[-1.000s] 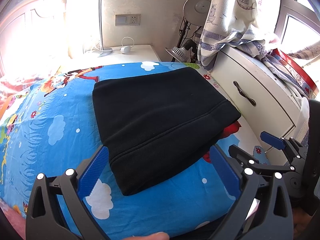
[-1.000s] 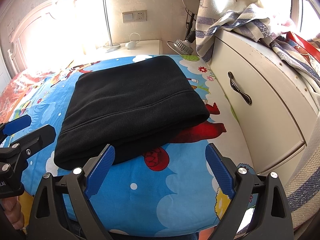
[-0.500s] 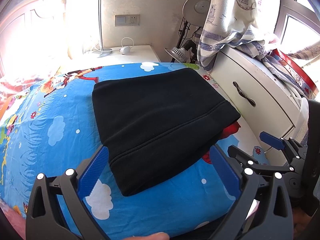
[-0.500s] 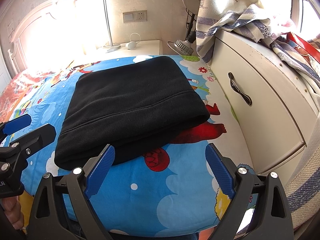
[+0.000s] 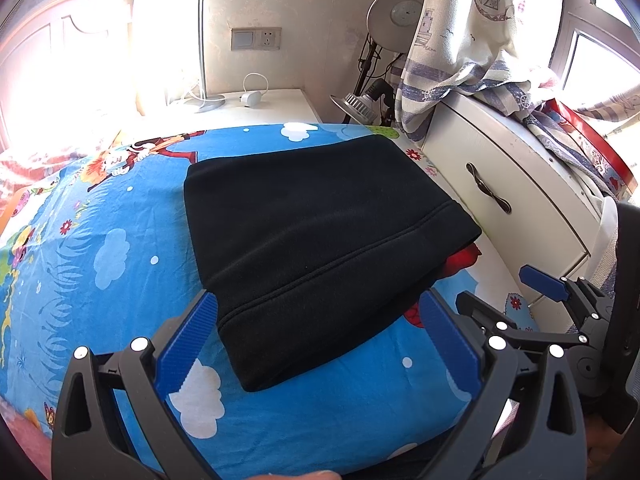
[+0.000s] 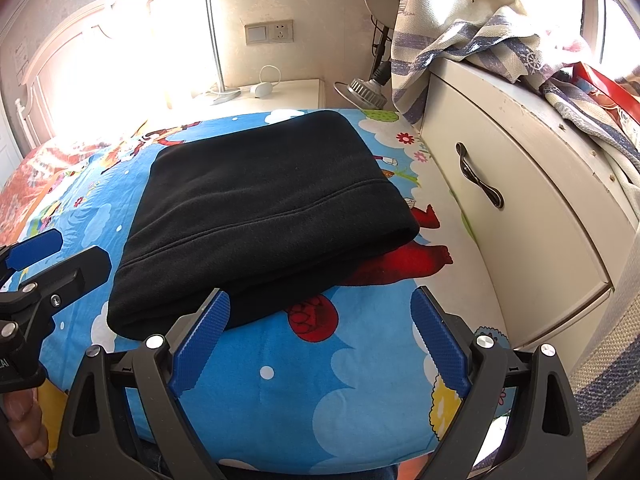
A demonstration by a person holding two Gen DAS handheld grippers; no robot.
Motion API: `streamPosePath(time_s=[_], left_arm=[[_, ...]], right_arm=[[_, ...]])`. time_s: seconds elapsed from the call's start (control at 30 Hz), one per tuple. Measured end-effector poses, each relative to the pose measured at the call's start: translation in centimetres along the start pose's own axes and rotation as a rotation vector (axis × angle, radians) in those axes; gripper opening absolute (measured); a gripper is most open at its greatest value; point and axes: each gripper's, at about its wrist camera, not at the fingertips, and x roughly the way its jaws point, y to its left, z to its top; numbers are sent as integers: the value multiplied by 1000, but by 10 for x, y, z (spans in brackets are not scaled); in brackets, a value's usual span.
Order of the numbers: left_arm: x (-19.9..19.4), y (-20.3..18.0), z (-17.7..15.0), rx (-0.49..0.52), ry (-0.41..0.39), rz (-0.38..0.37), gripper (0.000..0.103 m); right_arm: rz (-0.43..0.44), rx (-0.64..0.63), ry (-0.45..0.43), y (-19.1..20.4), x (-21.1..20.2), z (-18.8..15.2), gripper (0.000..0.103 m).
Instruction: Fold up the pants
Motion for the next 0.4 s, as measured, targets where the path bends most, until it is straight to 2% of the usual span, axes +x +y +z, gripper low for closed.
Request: streamPosePath(time_s=[0.1,0.27,0.37,0.4], left_arm=[[2,-4,2,13,-28,-25,101],[13,-2,7,-6,0,-110,101],[9,28,5,-76,-14,-116,101],[7,48,3,-110,-15,-92,101]], right_arm=[[-4,4,8,-1,2,-1,88],[-11,13,10,-3,7,-3,88],[4,18,9,0,13,-5,88],[12,18,8,1,15,-7,88]])
